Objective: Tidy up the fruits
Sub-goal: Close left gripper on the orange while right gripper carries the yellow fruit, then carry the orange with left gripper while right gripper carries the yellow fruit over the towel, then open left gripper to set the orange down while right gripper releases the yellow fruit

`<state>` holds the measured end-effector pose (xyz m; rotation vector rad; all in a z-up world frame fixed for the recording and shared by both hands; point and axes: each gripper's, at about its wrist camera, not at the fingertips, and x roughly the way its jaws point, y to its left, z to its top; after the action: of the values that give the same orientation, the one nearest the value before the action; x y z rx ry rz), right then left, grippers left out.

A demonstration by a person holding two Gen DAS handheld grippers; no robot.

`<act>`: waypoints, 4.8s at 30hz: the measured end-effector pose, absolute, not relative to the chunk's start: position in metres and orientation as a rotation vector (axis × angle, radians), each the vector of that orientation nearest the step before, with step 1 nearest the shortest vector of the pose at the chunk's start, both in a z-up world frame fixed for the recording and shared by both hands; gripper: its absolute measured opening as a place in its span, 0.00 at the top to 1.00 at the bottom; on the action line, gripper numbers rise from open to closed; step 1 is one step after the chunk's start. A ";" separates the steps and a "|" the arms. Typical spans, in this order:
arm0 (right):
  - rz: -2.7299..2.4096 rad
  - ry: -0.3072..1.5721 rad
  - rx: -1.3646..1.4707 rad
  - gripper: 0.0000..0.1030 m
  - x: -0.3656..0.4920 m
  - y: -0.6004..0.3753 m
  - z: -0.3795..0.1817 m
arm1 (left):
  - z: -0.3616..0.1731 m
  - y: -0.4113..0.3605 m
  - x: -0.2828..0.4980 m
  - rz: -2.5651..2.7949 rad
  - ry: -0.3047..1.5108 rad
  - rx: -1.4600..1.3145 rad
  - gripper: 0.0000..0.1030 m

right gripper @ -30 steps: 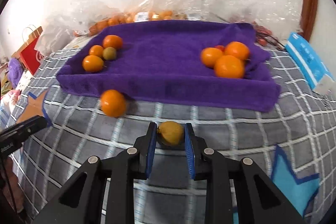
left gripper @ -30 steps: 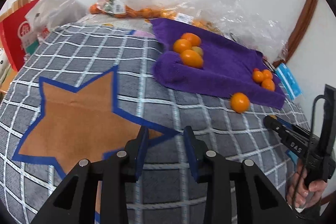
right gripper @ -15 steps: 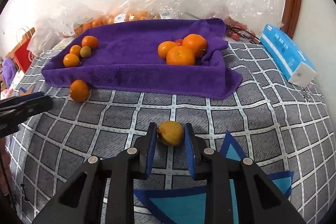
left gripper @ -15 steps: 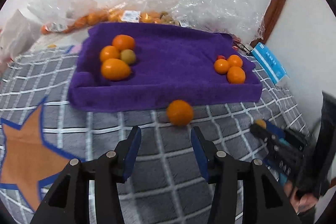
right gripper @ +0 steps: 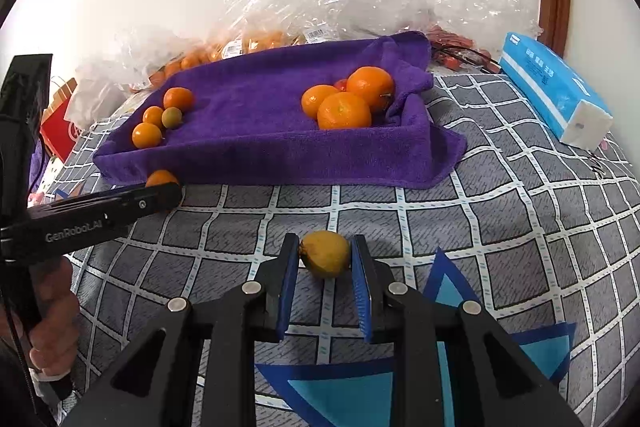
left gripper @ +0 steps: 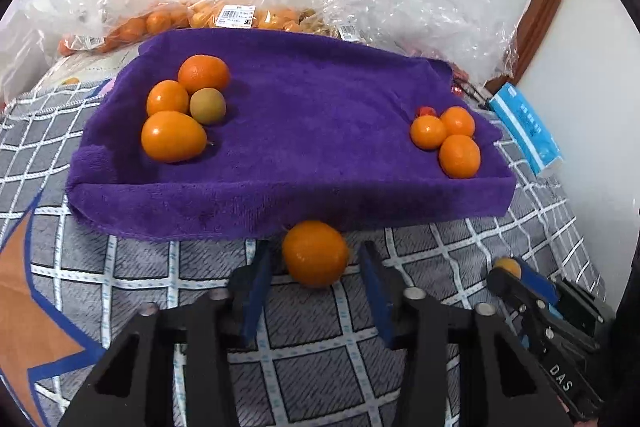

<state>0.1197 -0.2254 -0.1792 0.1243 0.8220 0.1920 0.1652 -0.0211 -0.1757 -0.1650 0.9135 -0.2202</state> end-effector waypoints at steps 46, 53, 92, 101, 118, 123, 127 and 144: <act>0.199 0.683 0.148 0.75 0.109 -0.213 -0.094 | -0.090 0.067 0.114 -0.169 0.772 -0.217 0.69; 0.201 0.660 0.156 0.75 0.125 -0.213 -0.086 | -0.085 0.067 0.128 -0.166 0.762 -0.223 0.69; 0.230 0.678 0.168 0.75 0.199 -0.197 -0.090 | -0.099 0.056 0.204 -0.216 0.817 -0.248 0.69; 0.255 0.723 0.156 0.75 0.220 -0.186 -0.111 | -0.112 0.061 0.225 -0.212 0.840 -0.263 0.69; 0.329 0.849 0.157 0.75 0.239 -0.173 -0.150 | -0.136 0.052 0.246 -0.246 0.897 -0.258 0.69; 0.342 0.886 0.167 0.75 0.243 -0.171 -0.159 | -0.138 0.052 0.247 -0.250 0.905 -0.261 0.69; 0.355 0.905 0.172 0.74 0.244 -0.172 -0.161 | -0.140 0.053 0.246 -0.255 0.903 -0.259 0.69; 0.294 0.850 0.207 0.65 0.229 -0.200 -0.151 | -0.160 0.019 0.248 -0.278 0.996 -0.118 0.69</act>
<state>0.2288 -0.2001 -0.1507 0.2065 0.8498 0.2940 0.2480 0.0191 -0.1595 -0.1180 0.9961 -0.2777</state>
